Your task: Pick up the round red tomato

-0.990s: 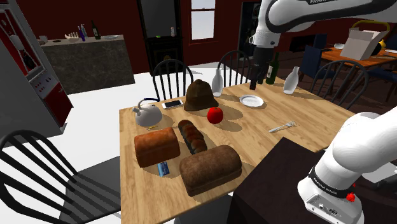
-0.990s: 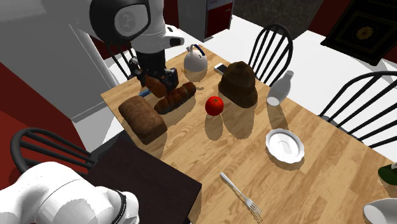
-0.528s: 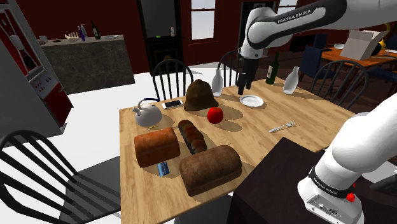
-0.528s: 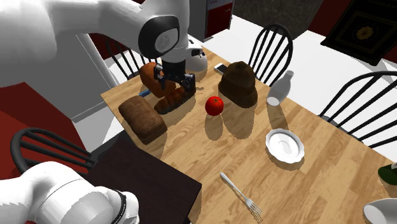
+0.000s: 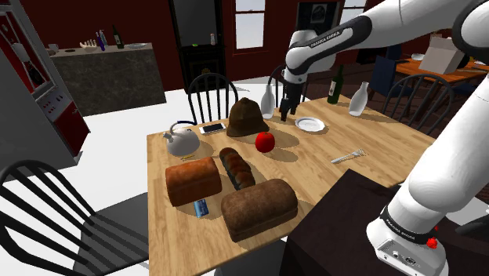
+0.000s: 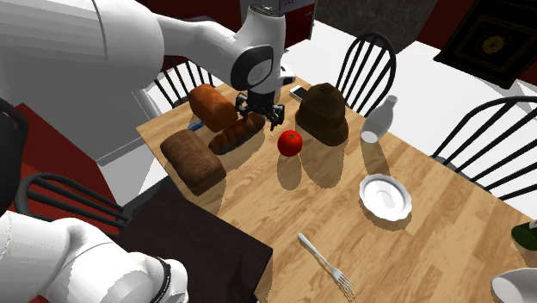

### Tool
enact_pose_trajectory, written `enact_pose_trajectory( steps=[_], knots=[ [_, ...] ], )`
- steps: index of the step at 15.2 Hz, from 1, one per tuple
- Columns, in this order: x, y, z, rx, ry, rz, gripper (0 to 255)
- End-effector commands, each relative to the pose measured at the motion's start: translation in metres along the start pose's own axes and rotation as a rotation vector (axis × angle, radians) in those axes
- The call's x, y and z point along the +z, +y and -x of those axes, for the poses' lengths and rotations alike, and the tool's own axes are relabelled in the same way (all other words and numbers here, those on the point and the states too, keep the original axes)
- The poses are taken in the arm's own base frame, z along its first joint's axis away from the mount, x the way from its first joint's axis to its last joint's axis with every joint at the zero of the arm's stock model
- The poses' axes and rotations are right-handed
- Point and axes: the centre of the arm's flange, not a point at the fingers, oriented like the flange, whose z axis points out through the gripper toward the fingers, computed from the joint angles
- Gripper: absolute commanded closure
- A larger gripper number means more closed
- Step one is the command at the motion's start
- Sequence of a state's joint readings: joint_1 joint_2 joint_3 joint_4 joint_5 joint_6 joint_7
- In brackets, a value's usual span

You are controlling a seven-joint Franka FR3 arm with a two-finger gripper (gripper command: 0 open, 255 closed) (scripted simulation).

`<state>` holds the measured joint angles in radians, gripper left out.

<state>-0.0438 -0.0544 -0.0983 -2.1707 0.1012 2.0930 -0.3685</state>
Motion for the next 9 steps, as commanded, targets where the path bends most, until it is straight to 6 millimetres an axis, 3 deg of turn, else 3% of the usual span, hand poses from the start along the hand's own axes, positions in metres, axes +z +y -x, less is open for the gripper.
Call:
enact_pose_trajectory(
  steps=[1, 9],
  knots=[
    [0.018, 0.014, -0.018, -0.001, 0.006, 0.001, 0],
    [0.080, 0.061, -0.087, -0.005, 0.026, 0.003, 0]
  ],
)
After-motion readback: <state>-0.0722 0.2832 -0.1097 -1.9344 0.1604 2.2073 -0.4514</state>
